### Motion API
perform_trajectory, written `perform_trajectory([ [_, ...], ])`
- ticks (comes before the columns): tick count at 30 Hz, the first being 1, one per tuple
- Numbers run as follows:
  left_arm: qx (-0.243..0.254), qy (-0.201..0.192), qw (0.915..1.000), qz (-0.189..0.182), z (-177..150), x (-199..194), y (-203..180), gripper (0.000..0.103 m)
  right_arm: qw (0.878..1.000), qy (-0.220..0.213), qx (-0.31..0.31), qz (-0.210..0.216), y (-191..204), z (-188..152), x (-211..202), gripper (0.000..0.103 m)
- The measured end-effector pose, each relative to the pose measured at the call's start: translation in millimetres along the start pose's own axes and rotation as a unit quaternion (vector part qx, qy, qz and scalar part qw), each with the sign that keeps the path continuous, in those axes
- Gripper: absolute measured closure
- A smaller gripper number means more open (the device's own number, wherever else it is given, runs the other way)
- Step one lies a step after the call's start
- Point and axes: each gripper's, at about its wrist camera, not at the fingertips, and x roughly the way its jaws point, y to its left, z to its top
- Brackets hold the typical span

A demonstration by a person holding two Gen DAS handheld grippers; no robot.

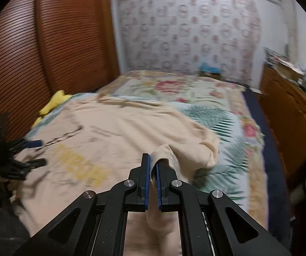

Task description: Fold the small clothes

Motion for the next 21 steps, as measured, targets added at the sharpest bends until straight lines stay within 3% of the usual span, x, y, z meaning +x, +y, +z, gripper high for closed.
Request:
perform_trajectory([
  [3, 0.0, 0.0, 1.0, -0.001, 0, 0, 0, 0.022, 1.0, 0.016, -0.017, 0.021, 19, -6, 11, 0.093],
  [5, -0.001, 0.0, 1.0, -0.001, 0, -1, 0, 0.022, 0.999, 0.027, -0.027, 0.02, 26, -10, 17, 0.071],
  [7, -0.001, 0.001, 1.0, -0.002, 0, -1, 0, 0.022, 0.999, 0.028, -0.032, 0.014, 23, -14, 17, 0.063],
  [13, -0.001, -0.001, 1.0, 0.001, -1, -1, 0, 0.022, 0.998, 0.041, -0.003, -0.04, -3, -18, 14, 0.062],
  [17, 0.0, -0.001, 1.0, 0.001, -1, -1, 0, 0.022, 0.997, 0.069, 0.018, -0.037, -14, -31, 27, 0.062],
  [21, -0.001, -0.001, 1.0, 0.0, -1, -1, 0, 0.022, 0.995, 0.097, 0.017, -0.027, -2, -27, 54, 0.066],
])
